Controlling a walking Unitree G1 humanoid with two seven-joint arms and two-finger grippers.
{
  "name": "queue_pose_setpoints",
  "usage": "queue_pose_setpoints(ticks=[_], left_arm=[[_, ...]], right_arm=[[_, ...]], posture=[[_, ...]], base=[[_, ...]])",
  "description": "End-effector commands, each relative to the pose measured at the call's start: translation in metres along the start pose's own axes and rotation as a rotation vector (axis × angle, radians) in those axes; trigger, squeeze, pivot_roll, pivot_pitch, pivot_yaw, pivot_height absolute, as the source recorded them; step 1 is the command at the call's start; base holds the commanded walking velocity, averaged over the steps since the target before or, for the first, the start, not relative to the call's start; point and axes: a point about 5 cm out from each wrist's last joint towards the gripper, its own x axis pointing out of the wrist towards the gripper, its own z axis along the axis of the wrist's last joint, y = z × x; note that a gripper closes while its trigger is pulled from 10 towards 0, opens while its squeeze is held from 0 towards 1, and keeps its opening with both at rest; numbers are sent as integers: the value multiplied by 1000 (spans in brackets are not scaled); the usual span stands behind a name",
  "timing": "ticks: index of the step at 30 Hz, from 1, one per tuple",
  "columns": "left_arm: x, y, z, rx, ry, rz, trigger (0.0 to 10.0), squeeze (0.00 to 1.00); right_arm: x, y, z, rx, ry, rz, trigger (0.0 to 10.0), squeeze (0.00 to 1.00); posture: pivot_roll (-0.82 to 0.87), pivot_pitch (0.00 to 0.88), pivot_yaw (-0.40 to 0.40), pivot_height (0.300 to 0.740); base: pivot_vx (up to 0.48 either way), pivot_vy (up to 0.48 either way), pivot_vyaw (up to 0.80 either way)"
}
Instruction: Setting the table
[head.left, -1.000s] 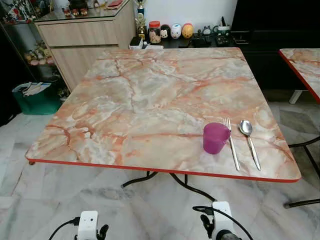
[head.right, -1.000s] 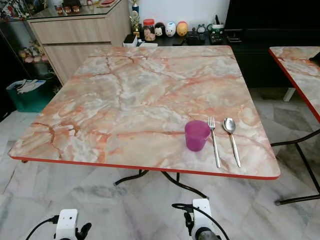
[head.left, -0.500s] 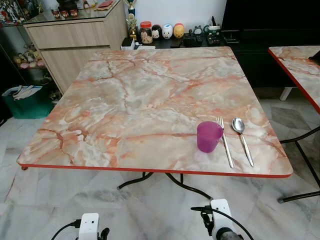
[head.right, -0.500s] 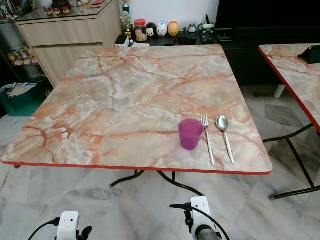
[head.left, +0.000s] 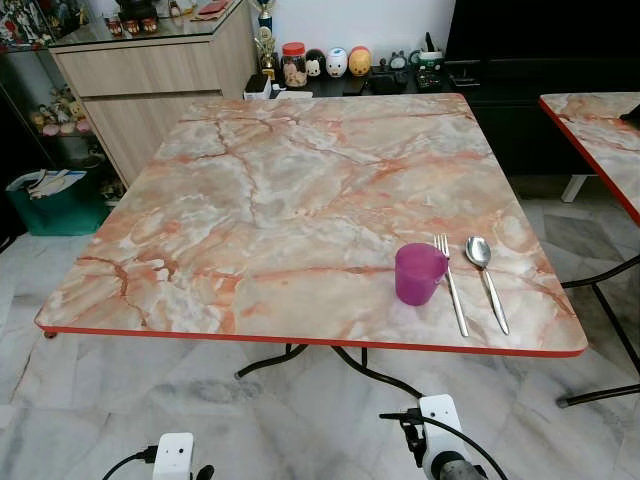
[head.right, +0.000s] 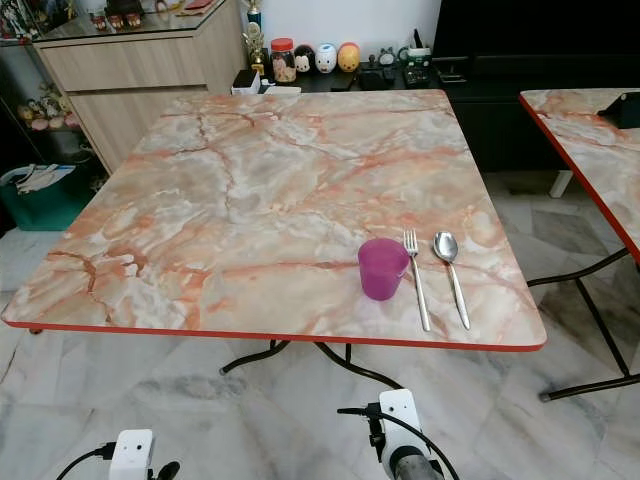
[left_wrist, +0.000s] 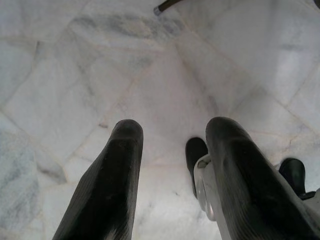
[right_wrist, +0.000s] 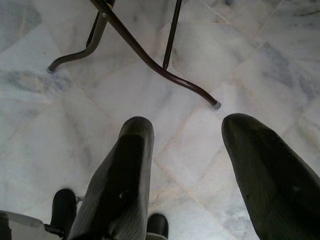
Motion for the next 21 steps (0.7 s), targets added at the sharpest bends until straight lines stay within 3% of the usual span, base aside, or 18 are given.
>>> queue_pose_setpoints(ticks=[1,10,21], left_arm=[[-2,7,-7,14,36,12,10000,0],[-3,7,-11,16,57,15,10000,0],[-3,8,-10,14,66,16,10000,0]], right_arm=[[1,1,4,-1,-21,-7,10000,0],[1,1,2,31,-8,-26,10000,0],[0,2,-13,36,167,-15,10000,0]], posture=[[-99,0,64,714],[-98,0,70,714],[-91,0,75,714]], base=[[0,0,0],[0,0,0],[0,0,0]])
